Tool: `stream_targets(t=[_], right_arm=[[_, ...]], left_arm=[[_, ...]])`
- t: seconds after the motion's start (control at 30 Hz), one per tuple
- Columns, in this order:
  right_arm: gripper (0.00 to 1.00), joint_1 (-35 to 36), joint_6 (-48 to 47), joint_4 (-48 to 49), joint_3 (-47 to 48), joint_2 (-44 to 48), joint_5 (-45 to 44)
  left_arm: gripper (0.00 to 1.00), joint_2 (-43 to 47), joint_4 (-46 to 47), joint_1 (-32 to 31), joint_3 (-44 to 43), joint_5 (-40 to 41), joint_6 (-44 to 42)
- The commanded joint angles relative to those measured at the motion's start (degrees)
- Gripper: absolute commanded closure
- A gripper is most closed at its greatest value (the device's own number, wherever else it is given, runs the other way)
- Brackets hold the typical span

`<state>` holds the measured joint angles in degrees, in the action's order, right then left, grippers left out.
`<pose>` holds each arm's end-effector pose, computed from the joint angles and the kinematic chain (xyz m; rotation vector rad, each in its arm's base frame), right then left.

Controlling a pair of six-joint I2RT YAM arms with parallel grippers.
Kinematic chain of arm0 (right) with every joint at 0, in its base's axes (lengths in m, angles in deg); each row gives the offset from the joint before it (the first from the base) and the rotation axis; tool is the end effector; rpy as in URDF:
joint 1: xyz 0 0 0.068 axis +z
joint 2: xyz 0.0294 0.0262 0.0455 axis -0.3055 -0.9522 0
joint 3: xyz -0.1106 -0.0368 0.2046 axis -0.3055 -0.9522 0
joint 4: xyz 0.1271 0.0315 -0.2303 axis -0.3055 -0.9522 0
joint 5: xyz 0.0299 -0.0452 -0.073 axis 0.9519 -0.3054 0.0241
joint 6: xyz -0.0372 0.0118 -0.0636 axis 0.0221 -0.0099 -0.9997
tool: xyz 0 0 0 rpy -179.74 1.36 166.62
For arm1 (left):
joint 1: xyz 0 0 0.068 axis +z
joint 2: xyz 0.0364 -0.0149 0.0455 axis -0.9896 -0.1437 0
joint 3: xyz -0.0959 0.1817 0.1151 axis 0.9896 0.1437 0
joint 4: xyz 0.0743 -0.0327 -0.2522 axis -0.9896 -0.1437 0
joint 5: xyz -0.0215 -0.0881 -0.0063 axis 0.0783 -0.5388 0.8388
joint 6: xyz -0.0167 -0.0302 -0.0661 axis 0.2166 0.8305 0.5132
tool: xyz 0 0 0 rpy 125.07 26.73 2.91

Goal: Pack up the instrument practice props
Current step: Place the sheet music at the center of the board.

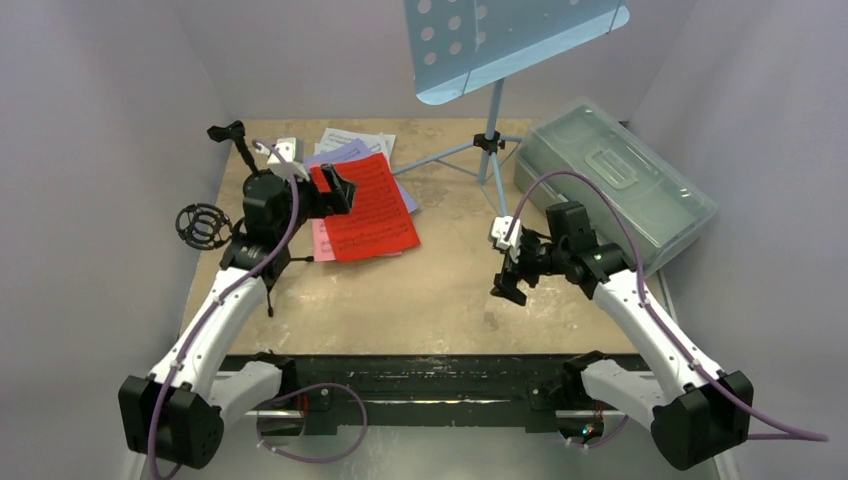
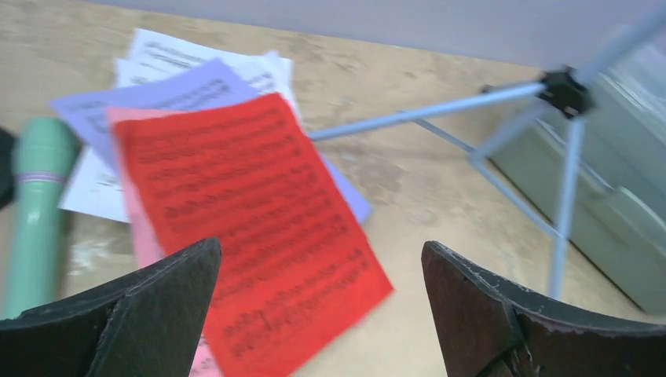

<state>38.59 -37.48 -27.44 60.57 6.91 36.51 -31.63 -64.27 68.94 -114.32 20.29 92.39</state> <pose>0.2109 0.1199 0.2267 -1.4186 1.7885 0.5746 0.2960 -0.0663 0.2893 -0.1543 1.8382 -0.4116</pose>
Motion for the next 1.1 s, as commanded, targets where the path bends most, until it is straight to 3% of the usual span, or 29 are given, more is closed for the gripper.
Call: stream_targets(t=[0.0, 0.23, 0.7, 0.9, 1.07], right_arm=[[0.01, -3.43, 2.74, 2.42, 0.87, 2.50, -0.84], [0.01, -8.18, 7.97, 4.53, 4.04, 5.85, -6.93], [0.01, -9.91, 21.16, 3.53, 15.46, 11.36, -16.46], [0.01, -9.90, 21.25, 6.20, 14.84, 8.40, -10.44], [0.01, -9.94, 21.20, 12.66, 12.98, 5.83, -6.98]], left_arm=[[0.00, 3.77, 1.12, 0.23, 6.02, -18.74, 4.47], [0.00, 11.56, -7.44, 0.23, 9.02, -21.03, 2.36], [0.00, 22.63, -3.77, 0.23, 13.48, -23.56, 6.71], [0.01, 22.99, 8.64, 0.23, 18.43, -33.17, 10.92], [0.01, 22.77, 17.84, -0.33, 22.37, -34.54, 14.35]])
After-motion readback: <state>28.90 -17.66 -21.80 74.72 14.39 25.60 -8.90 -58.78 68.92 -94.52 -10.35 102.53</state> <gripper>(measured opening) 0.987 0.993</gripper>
